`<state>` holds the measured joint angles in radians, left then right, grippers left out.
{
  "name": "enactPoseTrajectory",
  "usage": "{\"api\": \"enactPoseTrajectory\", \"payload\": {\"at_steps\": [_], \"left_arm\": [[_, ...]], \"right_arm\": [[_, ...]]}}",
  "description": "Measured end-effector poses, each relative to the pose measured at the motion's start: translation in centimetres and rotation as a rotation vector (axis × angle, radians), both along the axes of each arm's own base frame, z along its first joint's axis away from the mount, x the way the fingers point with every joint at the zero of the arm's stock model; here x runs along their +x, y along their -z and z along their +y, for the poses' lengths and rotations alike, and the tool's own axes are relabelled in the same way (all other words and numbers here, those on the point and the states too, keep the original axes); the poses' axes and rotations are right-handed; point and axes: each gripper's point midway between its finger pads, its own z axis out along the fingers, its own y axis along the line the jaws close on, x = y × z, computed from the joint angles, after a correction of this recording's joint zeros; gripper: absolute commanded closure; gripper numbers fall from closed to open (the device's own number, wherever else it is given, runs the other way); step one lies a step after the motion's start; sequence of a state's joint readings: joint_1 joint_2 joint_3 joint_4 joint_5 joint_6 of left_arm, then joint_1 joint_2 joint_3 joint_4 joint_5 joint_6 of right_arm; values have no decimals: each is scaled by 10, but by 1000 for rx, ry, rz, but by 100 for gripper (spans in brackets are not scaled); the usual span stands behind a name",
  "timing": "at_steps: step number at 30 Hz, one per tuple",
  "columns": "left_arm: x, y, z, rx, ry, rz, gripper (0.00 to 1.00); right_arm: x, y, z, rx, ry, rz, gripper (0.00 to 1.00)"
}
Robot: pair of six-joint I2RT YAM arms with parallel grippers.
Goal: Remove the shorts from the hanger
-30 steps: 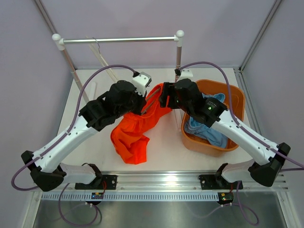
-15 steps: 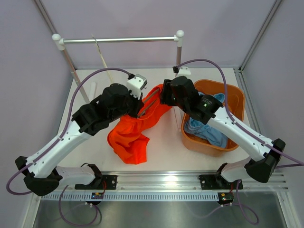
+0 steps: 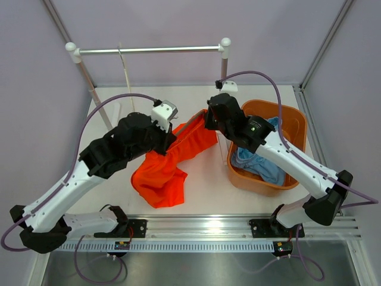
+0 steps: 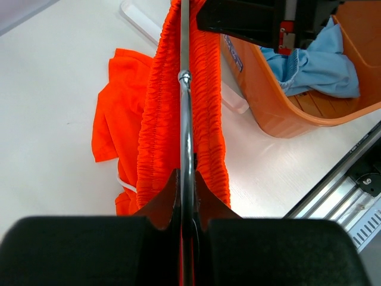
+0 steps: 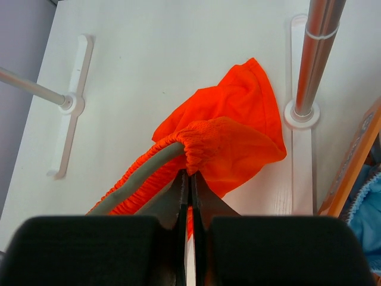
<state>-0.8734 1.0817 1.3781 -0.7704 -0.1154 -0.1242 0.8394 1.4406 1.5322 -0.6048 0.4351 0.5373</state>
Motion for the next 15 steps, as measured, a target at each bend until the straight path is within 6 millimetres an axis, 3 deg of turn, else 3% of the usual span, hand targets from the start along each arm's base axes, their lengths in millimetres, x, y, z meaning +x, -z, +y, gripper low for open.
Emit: {"api": "enactPoseTrajectory", "payload": {"at_steps": [8,15], "left_arm": [[-12,-10,17,-46,-7,-42,100],[-8,-39,26,-144,-68,-131,100]], "right_arm": [[3,-2,-5,-17,23,-3,100],[-7,1,3,-44,-21,0,100]]}}
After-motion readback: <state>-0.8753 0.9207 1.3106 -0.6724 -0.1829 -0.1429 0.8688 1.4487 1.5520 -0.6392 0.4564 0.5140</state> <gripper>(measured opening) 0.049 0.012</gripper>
